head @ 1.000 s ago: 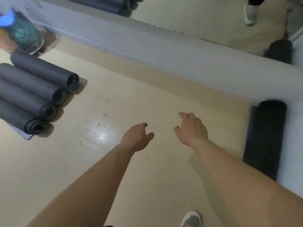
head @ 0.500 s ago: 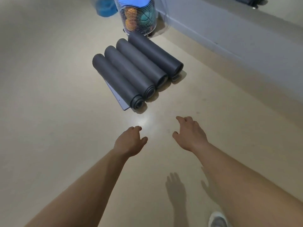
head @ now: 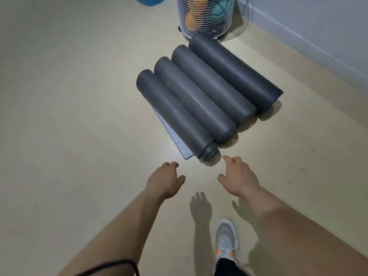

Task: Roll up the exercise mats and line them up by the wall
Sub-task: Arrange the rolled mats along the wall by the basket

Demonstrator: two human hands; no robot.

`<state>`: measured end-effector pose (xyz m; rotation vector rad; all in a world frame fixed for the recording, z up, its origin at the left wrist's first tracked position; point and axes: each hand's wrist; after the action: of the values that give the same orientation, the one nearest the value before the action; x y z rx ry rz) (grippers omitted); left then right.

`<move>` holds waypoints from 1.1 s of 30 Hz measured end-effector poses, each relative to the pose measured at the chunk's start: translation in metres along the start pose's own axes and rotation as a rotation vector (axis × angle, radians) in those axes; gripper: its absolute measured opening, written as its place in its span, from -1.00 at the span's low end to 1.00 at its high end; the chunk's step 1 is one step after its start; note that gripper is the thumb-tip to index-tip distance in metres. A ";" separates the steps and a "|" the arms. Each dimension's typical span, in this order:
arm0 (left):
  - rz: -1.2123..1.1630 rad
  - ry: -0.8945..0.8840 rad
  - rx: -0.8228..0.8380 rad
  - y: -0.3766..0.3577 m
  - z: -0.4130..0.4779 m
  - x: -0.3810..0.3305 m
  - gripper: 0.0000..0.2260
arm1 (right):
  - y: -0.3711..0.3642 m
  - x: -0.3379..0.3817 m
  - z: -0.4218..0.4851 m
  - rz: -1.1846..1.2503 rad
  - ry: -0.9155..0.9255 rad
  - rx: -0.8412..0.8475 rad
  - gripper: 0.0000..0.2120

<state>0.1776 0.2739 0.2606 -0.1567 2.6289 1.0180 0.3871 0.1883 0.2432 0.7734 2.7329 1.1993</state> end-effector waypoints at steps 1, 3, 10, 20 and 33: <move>-0.007 0.000 0.005 0.015 0.017 0.006 -0.49 | 0.003 0.013 0.016 0.020 -0.012 0.008 -0.41; -0.012 -0.007 0.028 0.041 0.047 0.016 -0.49 | 0.010 0.038 0.043 0.089 -0.035 0.022 -0.43; 0.146 -0.120 0.159 0.124 0.177 0.047 -0.50 | 0.021 0.109 0.137 0.302 -0.235 0.038 -0.37; 0.418 -0.487 0.271 0.167 0.320 0.083 -0.50 | -0.032 0.173 0.230 0.615 -0.710 -0.068 -0.38; 0.486 -0.964 -0.092 0.069 0.470 0.082 -0.32 | -0.151 0.167 0.343 0.768 -1.240 -0.766 -0.12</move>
<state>0.2034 0.6419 -0.0496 0.7889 1.7431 0.9960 0.2627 0.4109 -0.0780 1.6677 0.9038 1.0773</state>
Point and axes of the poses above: each hand's wrist, its own z-axis towards the middle knuckle, its own y-axis out of the back of the hand, x = y × z, and after that the axes turned 14 degrees about -z, right-handed
